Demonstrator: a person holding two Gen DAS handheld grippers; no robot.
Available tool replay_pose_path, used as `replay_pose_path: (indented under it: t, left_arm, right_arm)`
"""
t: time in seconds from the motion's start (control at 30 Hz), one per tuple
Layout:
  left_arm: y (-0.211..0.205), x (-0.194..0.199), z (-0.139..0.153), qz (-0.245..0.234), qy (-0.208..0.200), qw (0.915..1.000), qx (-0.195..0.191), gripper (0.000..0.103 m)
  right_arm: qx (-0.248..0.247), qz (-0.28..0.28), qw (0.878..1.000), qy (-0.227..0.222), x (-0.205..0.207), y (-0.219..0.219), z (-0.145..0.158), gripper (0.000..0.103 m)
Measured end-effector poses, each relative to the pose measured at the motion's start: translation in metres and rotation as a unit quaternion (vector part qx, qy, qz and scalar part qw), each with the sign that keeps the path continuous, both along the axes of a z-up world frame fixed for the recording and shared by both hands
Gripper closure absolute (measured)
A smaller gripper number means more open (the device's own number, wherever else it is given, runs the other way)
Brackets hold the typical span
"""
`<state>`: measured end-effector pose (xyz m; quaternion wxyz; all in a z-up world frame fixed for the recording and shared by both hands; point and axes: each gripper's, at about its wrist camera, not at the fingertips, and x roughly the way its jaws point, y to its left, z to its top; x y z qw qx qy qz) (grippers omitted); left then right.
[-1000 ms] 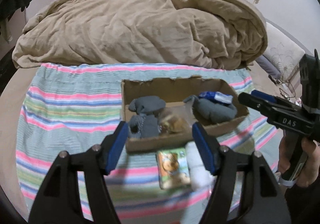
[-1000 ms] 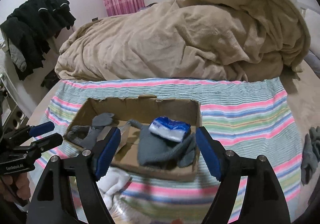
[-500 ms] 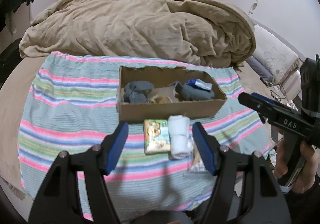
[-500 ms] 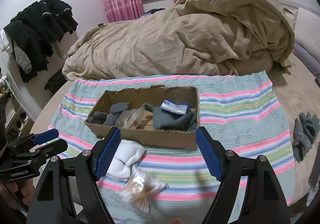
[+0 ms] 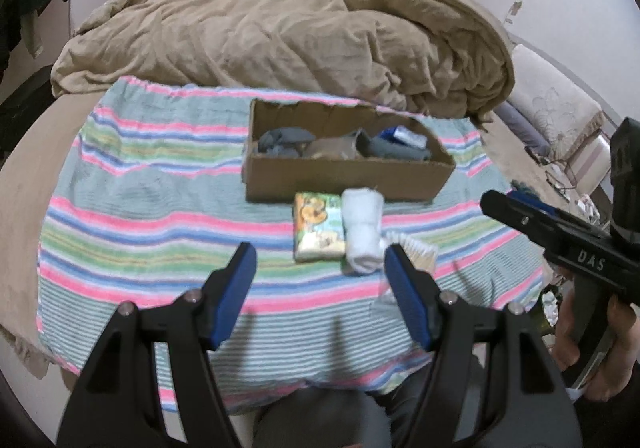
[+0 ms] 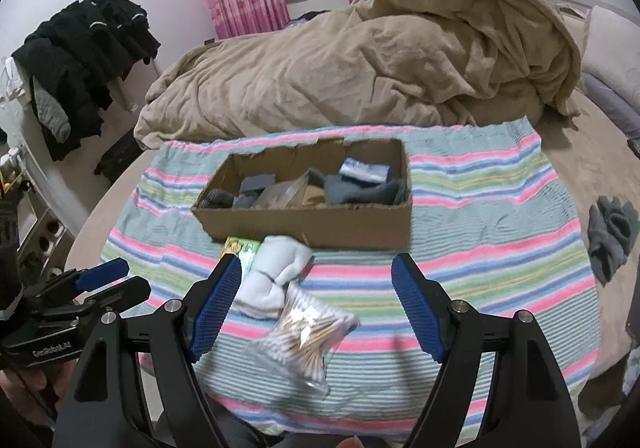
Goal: Organize objects
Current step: 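Withdraw both tools from the box toward the cotton swabs and tissue pack, then grasp the cotton swab bag with the right tool while the left tool grasps the cartoon tissue pack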
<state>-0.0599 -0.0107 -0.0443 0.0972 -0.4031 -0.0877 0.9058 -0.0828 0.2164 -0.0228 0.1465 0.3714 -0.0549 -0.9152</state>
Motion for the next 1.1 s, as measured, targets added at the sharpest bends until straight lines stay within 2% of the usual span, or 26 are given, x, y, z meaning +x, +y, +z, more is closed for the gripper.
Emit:
replay_pose_path:
  t: [0.17,0.6,0.83,0.9,0.93,1.1]
  left_arm:
    - [0.002,0.002,-0.011,0.001,-0.004,1.0,0.003,0.035]
    - [0.0,-0.012,-0.06,0.011,-0.048,0.9988,0.004,0.035]
    - [0.002,-0.027,-0.08,0.006,-0.064,0.9979,0.012,0.035]
    - [0.003,-0.033,-0.082,0.005,-0.062,0.998,0.013,0.032]
    - [0.002,-0.035,-0.082,0.005,-0.059,0.9981,0.016,0.026]
    - [0.002,-0.054,-0.078,0.005,-0.043,0.9986,0.029,0.022]
  right_arm:
    - [0.009,0.006,1.0,-0.021,0.002,-0.007,-0.02,0.023]
    - [0.03,0.018,0.997,-0.076,-0.007,-0.02,-0.075,0.023]
    - [0.018,0.021,0.994,-0.106,-0.018,-0.021,-0.098,0.022]
    - [0.01,0.025,0.994,-0.108,-0.021,-0.022,-0.099,0.022]
    - [0.008,0.026,0.994,-0.11,-0.021,-0.022,-0.1,0.023]
    - [0.002,0.045,0.992,-0.12,-0.024,-0.03,-0.105,0.041]
